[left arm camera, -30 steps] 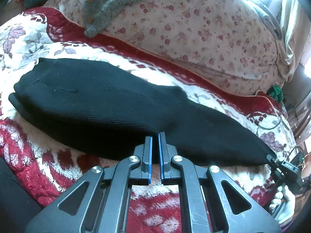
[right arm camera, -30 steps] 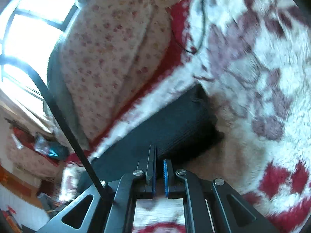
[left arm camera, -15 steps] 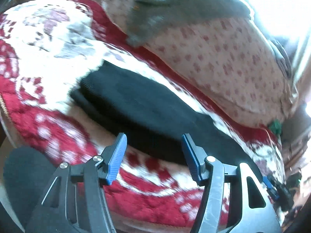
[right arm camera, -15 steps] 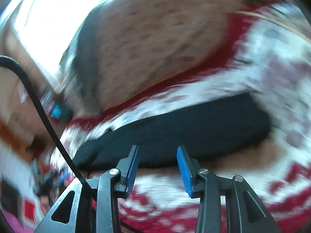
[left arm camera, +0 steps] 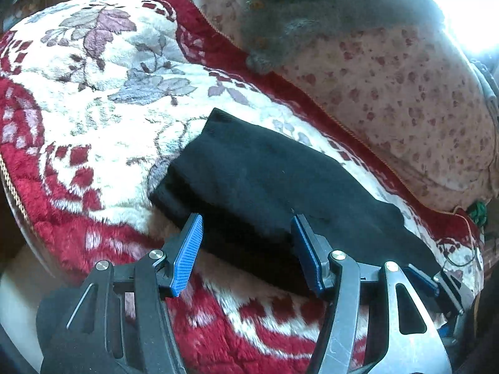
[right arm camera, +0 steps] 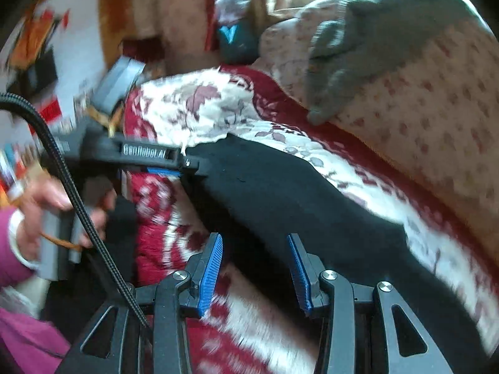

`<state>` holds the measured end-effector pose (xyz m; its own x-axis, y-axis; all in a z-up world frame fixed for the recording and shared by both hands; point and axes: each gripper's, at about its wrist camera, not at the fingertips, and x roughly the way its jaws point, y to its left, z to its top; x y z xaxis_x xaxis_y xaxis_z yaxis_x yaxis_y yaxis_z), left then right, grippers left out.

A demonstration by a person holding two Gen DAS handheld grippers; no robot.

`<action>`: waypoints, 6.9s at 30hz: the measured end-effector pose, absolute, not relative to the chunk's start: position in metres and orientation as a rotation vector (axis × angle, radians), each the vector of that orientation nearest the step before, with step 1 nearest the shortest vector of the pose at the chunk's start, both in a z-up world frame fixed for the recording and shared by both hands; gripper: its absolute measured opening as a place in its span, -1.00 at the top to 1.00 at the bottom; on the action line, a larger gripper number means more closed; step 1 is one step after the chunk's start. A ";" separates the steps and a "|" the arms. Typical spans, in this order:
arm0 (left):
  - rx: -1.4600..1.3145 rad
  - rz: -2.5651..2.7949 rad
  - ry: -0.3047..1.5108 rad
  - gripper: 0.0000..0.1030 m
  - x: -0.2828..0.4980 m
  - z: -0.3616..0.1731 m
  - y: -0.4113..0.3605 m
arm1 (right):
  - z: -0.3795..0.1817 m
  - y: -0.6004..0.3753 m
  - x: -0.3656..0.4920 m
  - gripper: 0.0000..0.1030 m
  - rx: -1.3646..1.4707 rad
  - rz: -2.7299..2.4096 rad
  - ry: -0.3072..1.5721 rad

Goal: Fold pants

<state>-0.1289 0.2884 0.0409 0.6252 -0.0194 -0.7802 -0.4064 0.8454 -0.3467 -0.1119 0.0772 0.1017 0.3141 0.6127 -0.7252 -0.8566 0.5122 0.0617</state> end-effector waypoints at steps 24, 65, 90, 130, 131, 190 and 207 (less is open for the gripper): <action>-0.427 0.270 0.858 0.71 -0.130 0.035 0.294 | 0.079 0.107 -0.108 0.93 -0.372 1.115 0.844; -0.161 0.091 0.813 0.64 -0.095 0.100 0.131 | 0.117 -0.133 -0.072 0.09 0.221 0.610 0.942; -0.080 -0.546 0.997 -0.01 -0.005 0.078 -0.076 | 0.075 -0.346 -0.113 -0.16 0.698 0.137 1.014; 0.341 -1.213 1.161 0.58 0.060 0.026 -0.225 | 0.042 -0.378 -0.098 0.75 0.971 0.249 0.835; 0.340 -1.211 1.153 0.69 0.059 0.027 -0.225 | 0.043 -0.376 -0.098 0.76 0.979 0.261 0.827; -0.189 -0.561 0.932 0.30 -0.078 0.108 0.123 | 0.096 -0.159 -0.042 0.01 0.421 0.600 0.983; -0.229 -0.430 1.047 0.48 -0.036 0.049 0.094 | 0.052 -0.190 -0.006 0.49 0.651 0.542 1.043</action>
